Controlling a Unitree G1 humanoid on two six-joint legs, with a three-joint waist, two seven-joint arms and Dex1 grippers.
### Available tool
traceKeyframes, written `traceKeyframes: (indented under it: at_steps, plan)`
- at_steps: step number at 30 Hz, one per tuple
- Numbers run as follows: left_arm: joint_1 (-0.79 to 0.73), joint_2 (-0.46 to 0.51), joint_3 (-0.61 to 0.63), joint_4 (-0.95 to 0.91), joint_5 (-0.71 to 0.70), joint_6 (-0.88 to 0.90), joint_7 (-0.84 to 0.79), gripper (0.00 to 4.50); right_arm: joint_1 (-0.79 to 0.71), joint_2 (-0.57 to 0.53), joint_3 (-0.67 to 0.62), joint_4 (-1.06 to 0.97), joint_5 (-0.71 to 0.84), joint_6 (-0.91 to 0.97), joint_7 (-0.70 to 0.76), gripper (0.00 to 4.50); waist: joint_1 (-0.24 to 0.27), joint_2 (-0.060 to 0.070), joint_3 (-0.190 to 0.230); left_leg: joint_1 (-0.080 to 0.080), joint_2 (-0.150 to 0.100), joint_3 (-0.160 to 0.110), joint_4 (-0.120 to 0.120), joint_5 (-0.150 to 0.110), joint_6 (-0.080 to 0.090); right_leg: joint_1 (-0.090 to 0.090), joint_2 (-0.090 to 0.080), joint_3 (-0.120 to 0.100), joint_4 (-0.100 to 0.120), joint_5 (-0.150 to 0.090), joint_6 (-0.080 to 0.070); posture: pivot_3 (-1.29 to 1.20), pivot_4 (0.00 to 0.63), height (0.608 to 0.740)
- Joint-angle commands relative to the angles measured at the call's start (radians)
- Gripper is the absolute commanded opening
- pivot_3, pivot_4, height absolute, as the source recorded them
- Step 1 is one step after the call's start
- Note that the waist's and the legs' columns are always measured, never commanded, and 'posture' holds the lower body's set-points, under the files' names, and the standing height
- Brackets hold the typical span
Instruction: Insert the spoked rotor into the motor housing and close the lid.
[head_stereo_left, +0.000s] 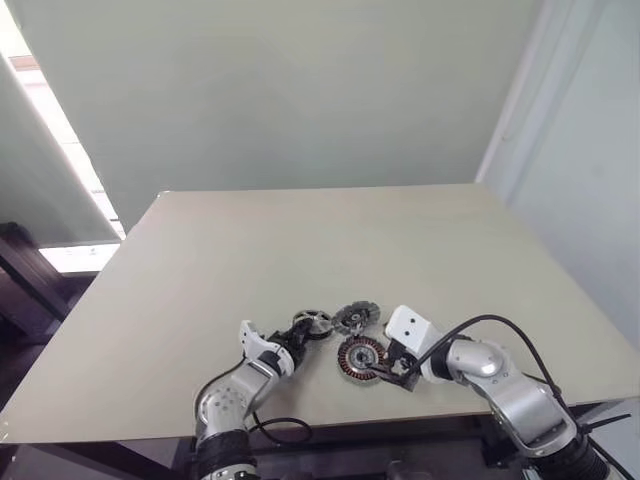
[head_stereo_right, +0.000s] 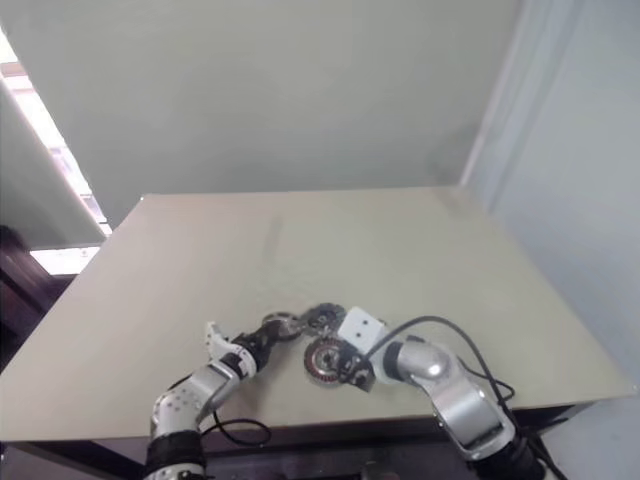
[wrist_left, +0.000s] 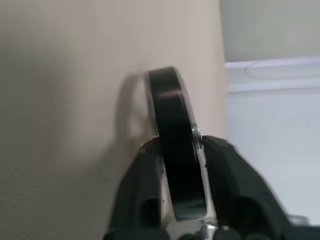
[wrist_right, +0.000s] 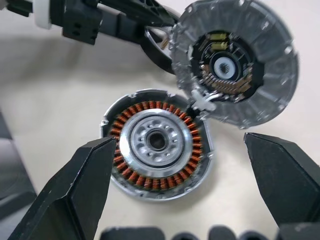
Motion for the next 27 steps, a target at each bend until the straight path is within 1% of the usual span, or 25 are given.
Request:
traceKeyframes:
  at_steps: [1,3,6,7,9,12,14,15,21,25,27]
  plan:
    - [-0.02,0.048,0.033,-0.058,-0.086,0.035,-0.031,1.08,0.026,-0.007,-0.049,-0.062,0.063,-0.002,0.025,4.32,0.0,0.0,0.0,0.0,0.0,0.0,0.0,0.0,0.0,0.0,0.0,0.0,0.0,0.0,0.0,0.0,0.0,0.74]
    - [-0.023,0.084,0.048,-0.078,-0.146,0.08,-0.036,1.08,0.054,-0.013,-0.066,-0.069,0.085,-0.004,0.027,3.87,0.0,-0.001,0.0,0.0,0.0,-0.001,0.0,0.0,0.0,0.0,0.0,-0.001,0.0,0.0,0.0,0.0,0.0,0.74]
    - [-0.018,0.13,0.059,-0.096,-0.197,0.118,-0.034,1.08,0.069,-0.026,-0.076,-0.061,0.089,-0.013,0.021,2.89,0.0,-0.001,0.001,0.0,0.001,0.0,0.0,0.0,0.0,0.0,0.0,-0.001,0.0,0.0,0.0,0.0,0.0,0.74]
    - [-0.016,0.139,0.063,-0.093,-0.209,0.126,-0.025,1.08,0.071,-0.028,-0.077,-0.057,0.09,-0.017,0.02,2.47,0.0,-0.001,0.001,0.0,0.001,0.0,0.0,0.0,0.0,0.0,0.0,0.0,0.0,0.0,0.0,0.0,0.0,0.74]
    - [-0.008,0.145,0.058,-0.091,-0.218,0.137,-0.016,1.08,0.072,-0.028,-0.078,-0.05,0.09,-0.023,0.014,1.79,0.0,-0.001,0.0,0.001,0.0,0.0,0.001,0.0,0.0,0.001,0.0,0.0,0.0,0.0,0.0,0.0,0.0,0.74]
    - [0.02,0.129,0.03,-0.118,-0.217,0.147,-0.02,1.08,0.07,-0.029,-0.076,-0.046,0.085,-0.025,0.009,0.77,0.001,-0.002,0.0,0.0,0.0,0.0,0.001,0.0,0.0,0.001,0.0,0.0,0.0,0.0,0.0,0.0,0.0,0.74]
    - [0.033,0.117,0.029,-0.13,-0.241,0.164,-0.01,1.08,0.071,-0.03,-0.078,-0.047,0.087,-0.023,0.007,0.1,0.001,-0.002,0.0,0.0,0.0,0.0,0.0,0.0,0.0,0.0,0.0,0.0,0.0,0.0,0.0,0.0,0.0,0.74]
    - [0.039,0.115,0.027,-0.133,-0.241,0.166,-0.007,1.08,0.072,-0.029,-0.08,-0.048,0.089,-0.02,0.005,0.05,0.001,-0.002,0.0,0.0,0.0,0.0,0.0,0.0,0.0,0.0,0.0,0.0,0.0,0.0,0.0,0.0,0.0,0.74]
    - [0.071,0.115,0.034,-0.144,-0.253,0.154,0.018,1.08,0.073,-0.037,-0.086,-0.048,0.084,-0.022,-0.006,0.05,0.0,-0.002,0.0,0.0,0.0,0.0,0.0,0.0,0.0,0.0,0.0,0.0,0.0,-0.001,-0.002,0.0,0.0,0.74]
    - [0.114,0.102,0.038,-0.158,-0.253,0.133,0.048,1.08,0.057,-0.053,-0.078,-0.053,0.078,0.014,-0.004,0.05,0.001,-0.002,0.0,0.0,0.0,0.001,0.0,0.0,0.0,0.0,0.0,0.001,0.0,-0.001,-0.002,0.0,0.0,0.74]
    - [0.13,0.112,0.025,-0.152,-0.272,0.17,0.041,1.08,0.053,-0.046,-0.081,-0.047,0.075,-0.002,-0.018,0.42,0.001,-0.002,0.001,0.0,0.0,0.0,0.0,0.0,0.0,0.0,0.0,0.001,0.0,-0.001,-0.002,0.0,0.0,0.74]
